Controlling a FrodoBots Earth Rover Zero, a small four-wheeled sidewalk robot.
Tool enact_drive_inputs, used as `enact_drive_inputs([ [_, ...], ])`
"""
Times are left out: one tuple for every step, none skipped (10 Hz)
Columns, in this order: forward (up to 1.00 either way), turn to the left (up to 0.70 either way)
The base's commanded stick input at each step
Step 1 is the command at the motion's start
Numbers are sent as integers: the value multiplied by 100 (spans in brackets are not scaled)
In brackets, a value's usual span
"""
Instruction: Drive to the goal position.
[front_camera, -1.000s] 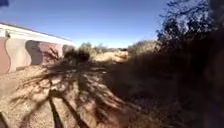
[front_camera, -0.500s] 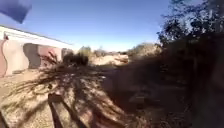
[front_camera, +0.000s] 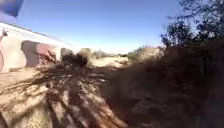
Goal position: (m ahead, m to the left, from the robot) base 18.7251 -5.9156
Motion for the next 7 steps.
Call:
enact_drive_inputs([
  [50,0],
  [50,0],
  [50,0],
  [50,0],
  [50,0],
  [50,0],
  [50,0],
])
